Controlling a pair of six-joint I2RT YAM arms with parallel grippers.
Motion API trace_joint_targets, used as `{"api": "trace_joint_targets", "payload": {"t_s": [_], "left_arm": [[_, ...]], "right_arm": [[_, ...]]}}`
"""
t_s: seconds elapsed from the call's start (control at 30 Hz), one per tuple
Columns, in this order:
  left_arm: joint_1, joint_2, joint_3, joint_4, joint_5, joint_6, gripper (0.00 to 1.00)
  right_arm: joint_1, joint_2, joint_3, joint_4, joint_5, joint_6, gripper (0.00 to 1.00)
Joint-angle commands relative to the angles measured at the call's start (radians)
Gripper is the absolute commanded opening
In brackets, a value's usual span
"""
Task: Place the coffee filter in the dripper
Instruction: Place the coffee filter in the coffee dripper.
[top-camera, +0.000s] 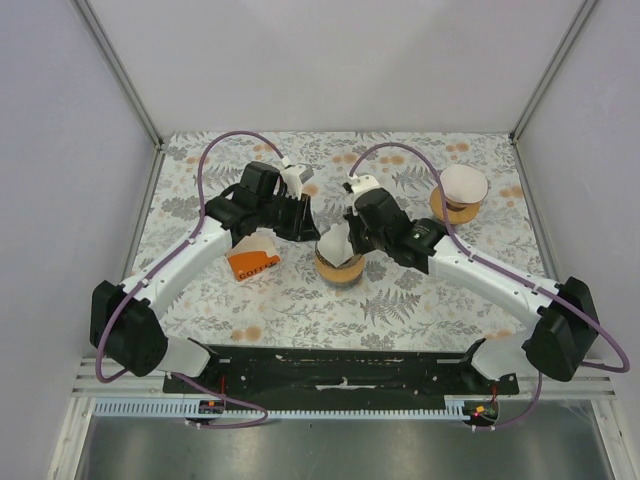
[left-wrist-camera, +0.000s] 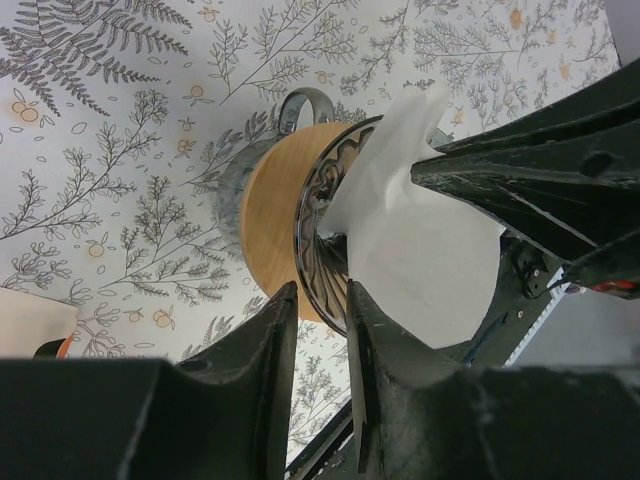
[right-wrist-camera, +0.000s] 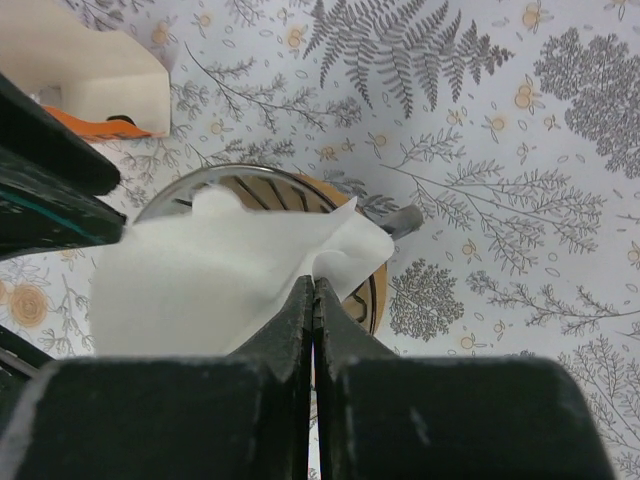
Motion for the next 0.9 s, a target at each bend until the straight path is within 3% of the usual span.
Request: {"api": "trace_joint_targets", "payload": {"t_s": [0.0,0.37,0.57,0.87], "left_arm": [[-0.004,-0.001,0.025,0.022,-0.013,0.045,0.33],[-0.006,-0.001,0.011,0.036,-0.035,0.069,0.35],[-0.017,0.003,0.061,0.058,-0.010,0.172,0.45],[-0.054,0.013,0.005,0.081,0.002,0.293,0.61]], "right_arm": [[-0.008,-0.046,-0.050,0.084,-0.019,0.016,0.00],[-0.008,-0.038,-0.104,0.165,-0.034,-0.033,0.00],[-0.006,-0.046,-0.110,0.163,-0.022,-0.036,0.00],[-0.008,-0.023,-0.110,0.163,-0.014,-0.040,0.00]]}}
